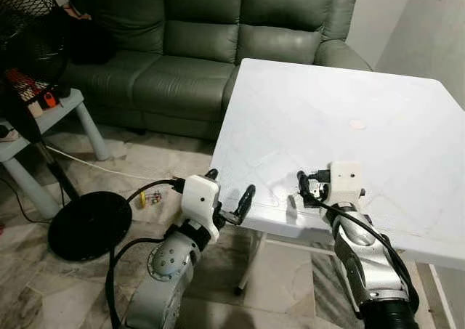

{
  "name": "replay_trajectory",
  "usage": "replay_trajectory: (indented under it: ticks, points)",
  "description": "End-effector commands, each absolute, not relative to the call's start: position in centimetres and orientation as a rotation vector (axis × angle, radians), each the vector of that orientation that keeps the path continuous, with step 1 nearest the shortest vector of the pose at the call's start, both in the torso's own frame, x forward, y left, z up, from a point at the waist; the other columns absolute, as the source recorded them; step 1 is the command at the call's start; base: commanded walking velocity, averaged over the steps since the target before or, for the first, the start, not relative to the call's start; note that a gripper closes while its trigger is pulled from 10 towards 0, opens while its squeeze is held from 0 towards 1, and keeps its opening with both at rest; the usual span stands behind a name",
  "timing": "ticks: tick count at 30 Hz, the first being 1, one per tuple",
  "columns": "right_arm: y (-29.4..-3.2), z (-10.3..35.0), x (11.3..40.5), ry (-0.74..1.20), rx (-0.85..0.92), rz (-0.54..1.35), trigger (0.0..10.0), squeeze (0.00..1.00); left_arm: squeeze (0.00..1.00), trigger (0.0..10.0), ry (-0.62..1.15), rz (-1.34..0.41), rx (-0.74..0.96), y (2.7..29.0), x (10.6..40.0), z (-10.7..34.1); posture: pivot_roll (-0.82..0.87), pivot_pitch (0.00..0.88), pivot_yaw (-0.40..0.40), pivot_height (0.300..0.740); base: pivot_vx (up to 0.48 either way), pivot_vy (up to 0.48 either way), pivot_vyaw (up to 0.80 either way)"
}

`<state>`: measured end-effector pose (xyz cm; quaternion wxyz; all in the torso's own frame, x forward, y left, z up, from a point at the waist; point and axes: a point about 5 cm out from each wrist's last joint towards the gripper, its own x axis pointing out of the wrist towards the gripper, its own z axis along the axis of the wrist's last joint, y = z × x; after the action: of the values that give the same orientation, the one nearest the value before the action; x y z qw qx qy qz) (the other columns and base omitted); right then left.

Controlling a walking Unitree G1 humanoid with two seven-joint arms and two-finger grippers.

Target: Hang keys on a hook

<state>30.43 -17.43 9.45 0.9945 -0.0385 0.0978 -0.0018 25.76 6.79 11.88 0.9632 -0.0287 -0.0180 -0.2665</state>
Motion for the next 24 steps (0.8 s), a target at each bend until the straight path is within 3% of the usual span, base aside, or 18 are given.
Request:
replay_trajectory:
  ticks: [1, 2, 3, 4, 6, 7, 8, 9, 10, 11, 12, 16, 17, 19, 20, 21, 22, 24]
  points:
    - [-18.2, 9.1, 30.2, 0.213, -0.087, -0.020, 2.7, 0.00, 0.00, 10.0, -0.046, -0.557, -0.043, 6.6, 25.6, 12.3, 0.03, 0.000, -0.050, 0.715, 0.000, 0.000, 0.00]
    - [-18.2, 9.1, 30.2, 0.213, -0.087, -0.020, 2.7, 0.00, 0.00, 10.0, -0.046, -0.557, -0.043, 6.6, 25.6, 12.3, 0.03, 0.000, -0.050, 0.715, 0.000, 0.000, 0.00]
    - [-18.3, 9.0, 30.1, 0.218, -0.092, -0.023, 0.7, 0.00, 0.00, 10.0, -0.046, -0.559, -0.042, 6.6, 25.6, 12.3, 0.03, 0.000, -0.048, 0.715, 0.000, 0.000, 0.00]
    - [-18.4, 9.0, 30.0, 0.220, -0.108, -0.023, 0.0, 0.00, 0.00, 10.0, -0.046, -0.562, -0.042, 6.5, 25.7, 12.3, 0.03, 0.000, -0.046, 0.715, 0.000, 0.000, 0.00]
    - [-18.4, 8.9, 29.9, 0.220, -0.126, -0.022, 0.0, 0.00, 0.00, 10.0, -0.047, -0.566, -0.040, 6.4, 25.7, 12.4, 0.03, 0.000, -0.046, 0.715, 0.000, 0.000, 0.00]
    - [-18.2, 8.8, 29.8, 0.231, -0.123, -0.013, 1.2, 0.00, 0.00, 10.0, -0.048, -0.568, -0.041, 6.4, 25.7, 12.4, 0.02, 0.000, -0.045, 0.715, 0.000, 0.000, 0.00]
    - [-18.1, 8.7, 29.8, 0.239, -0.117, -0.006, 1.2, 0.00, 0.00, 10.0, -0.048, -0.568, -0.042, 6.4, 25.7, 12.5, 0.02, 0.000, -0.045, 0.715, 0.000, 0.000, 0.00]
    - [-17.9, 8.6, 29.8, 0.244, -0.115, -0.004, 7.5, 0.00, 0.00, 10.0, -0.049, -0.568, -0.043, 6.4, 25.7, 12.5, 0.03, 0.000, -0.045, 0.715, 0.000, 0.000, 0.00]
    - [-17.9, 8.6, 29.8, 0.244, -0.115, -0.004, 7.5, 0.00, 0.00, 10.0, -0.049, -0.568, -0.043, 6.4, 25.7, 12.5, 0.03, 0.000, -0.045, 0.715, 0.000, 0.000, 0.00]
    - [-17.8, 8.5, 29.8, 0.248, -0.110, 0.000, 9.6, 0.00, 0.00, 10.0, -0.049, -0.568, -0.043, 6.4, 25.7, 12.5, 0.03, 0.000, -0.045, 0.715, 0.000, 0.000, 0.00]
    - [-17.6, 8.4, 29.8, 0.248, -0.109, 0.000, 10.0, 0.00, 0.00, 10.0, -0.049, -0.567, -0.043, 6.4, 25.7, 12.5, 0.03, 0.000, -0.046, 0.715, 0.000, 0.000, 0.00]
    - [-16.7, 8.2, 29.9, 0.257, -0.091, 0.011, 10.0, 0.00, 0.00, 10.0, -0.047, -0.563, -0.044, 6.4, 25.6, 12.5, 0.04, 0.002, -0.047, 0.715, 0.000, 0.000, 0.00]
    - [-16.5, 8.1, 30.0, 0.260, -0.082, 0.012, 8.9, 0.00, 0.00, 10.0, -0.047, -0.562, -0.044, 6.4, 25.6, 12.5, 0.04, 0.002, -0.047, 0.715, 0.000, 0.000, 0.00]
    - [-16.3, 8.1, 30.1, 0.261, -0.079, 0.013, 8.9, 0.00, 0.00, 10.0, -0.046, -0.561, -0.044, 6.4, 25.5, 12.5, 0.04, 0.002, -0.047, 0.715, 0.000, 0.000, 0.00]
    - [-16.2, 8.1, 30.2, 0.262, -0.075, 0.010, 6.7, 0.00, 0.00, 10.0, -0.045, -0.559, -0.045, 6.4, 25.5, 12.6, 0.04, 0.009, -0.047, 0.715, 0.000, 0.000, 0.00]
    - [-16.1, 8.1, 30.3, 0.264, -0.072, 0.008, 6.9, 0.00, 0.00, 10.0, -0.044, -0.558, -0.046, 6.4, 25.5, 12.6, 0.04, 0.009, -0.047, 0.715, 0.000, 0.000, 0.00]
    - [-15.9, 8.1, 30.4, 0.270, -0.070, 0.007, 3.9, 0.00, 0.00, 10.0, -0.044, -0.556, -0.048, 6.4, 25.5, 12.6, 0.04, 0.009, -0.047, 0.715, 0.000, 0.000, 0.00]
    - [-15.8, 8.0, 30.6, 0.274, -0.071, 0.005, 4.1, 0.00, 0.00, 10.0, -0.043, -0.553, -0.051, 6.4, 25.4, 12.6, 0.05, 0.013, -0.050, 0.715, 0.000, 0.000, 0.00]
